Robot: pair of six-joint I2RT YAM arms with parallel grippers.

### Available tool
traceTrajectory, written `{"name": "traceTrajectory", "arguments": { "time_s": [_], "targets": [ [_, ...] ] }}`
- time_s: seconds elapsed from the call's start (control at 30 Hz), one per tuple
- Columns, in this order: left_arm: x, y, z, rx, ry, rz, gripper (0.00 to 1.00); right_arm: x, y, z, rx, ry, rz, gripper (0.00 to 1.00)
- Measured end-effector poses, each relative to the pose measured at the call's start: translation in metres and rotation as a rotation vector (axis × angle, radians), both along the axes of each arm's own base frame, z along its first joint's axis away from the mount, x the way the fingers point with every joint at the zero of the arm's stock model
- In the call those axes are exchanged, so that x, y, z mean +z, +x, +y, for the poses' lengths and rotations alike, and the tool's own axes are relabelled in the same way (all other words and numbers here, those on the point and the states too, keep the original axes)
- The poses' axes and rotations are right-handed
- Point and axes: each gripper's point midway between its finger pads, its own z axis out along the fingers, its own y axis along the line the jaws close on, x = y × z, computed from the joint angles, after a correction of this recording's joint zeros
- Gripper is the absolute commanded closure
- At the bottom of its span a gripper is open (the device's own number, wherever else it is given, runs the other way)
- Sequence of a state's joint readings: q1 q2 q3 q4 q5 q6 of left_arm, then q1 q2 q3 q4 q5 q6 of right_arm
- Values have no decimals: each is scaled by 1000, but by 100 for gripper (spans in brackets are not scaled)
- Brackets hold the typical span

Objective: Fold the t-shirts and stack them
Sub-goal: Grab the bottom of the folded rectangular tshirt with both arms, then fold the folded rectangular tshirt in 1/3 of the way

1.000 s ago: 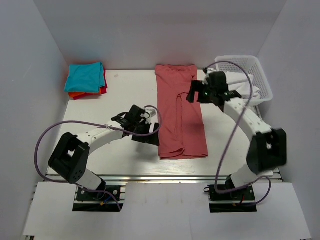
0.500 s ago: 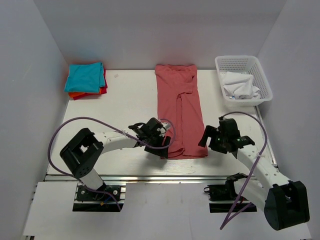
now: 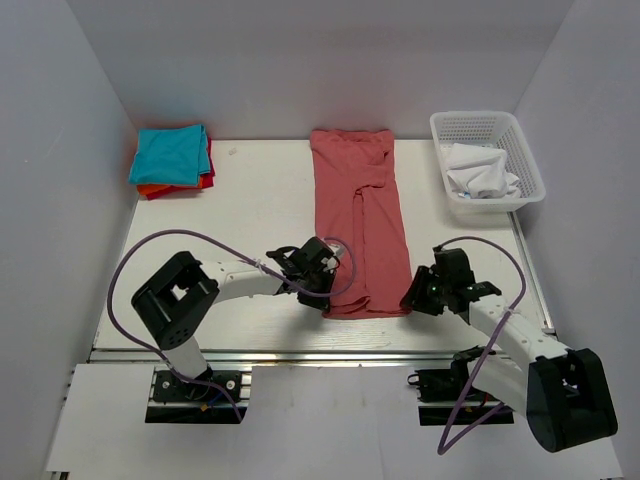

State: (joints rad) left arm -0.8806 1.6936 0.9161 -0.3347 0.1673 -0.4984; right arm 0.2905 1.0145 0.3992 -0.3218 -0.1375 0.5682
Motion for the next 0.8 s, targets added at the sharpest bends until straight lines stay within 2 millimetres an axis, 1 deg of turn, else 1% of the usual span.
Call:
{"name": "traceTrajectory", "arguments": {
  "time_s": [0.03,0.07,0.13,0.23,0.37,0.43,0.5,0.6,0.73,0.8],
  "targets": [
    [0,0,-1,-2,0,0,100,-2,0,0,-1,2,5,76],
    [1,-1,-1,-5,0,-1,100,-6,-3,0,-2,1,21,100],
    [1,-1,-1,-6,3,-1,100,-8,-6,2,3,10,36,100],
    [2,-3,0,-8,7,1,100,-4,-8,4,13,27,28,100],
    [5,-11,7,-13,37,5,100,14,-9,10,42,70,-24,100],
    [8,-12,11,-10,52,1,100,25,-4,13,48,80,-60,100],
    [14,-9,11,-7,66,-7,100,38,5,15,49,88,-101,100],
    [35,9,3,5,53,-53,100,53,19,18,48,96,-151,100],
    [73,47,-11,61,51,-171,100,66,45,17,19,71,-199,100],
    [88,67,-14,102,64,-222,100,74,58,17,4,60,-227,100]
  ]
}}
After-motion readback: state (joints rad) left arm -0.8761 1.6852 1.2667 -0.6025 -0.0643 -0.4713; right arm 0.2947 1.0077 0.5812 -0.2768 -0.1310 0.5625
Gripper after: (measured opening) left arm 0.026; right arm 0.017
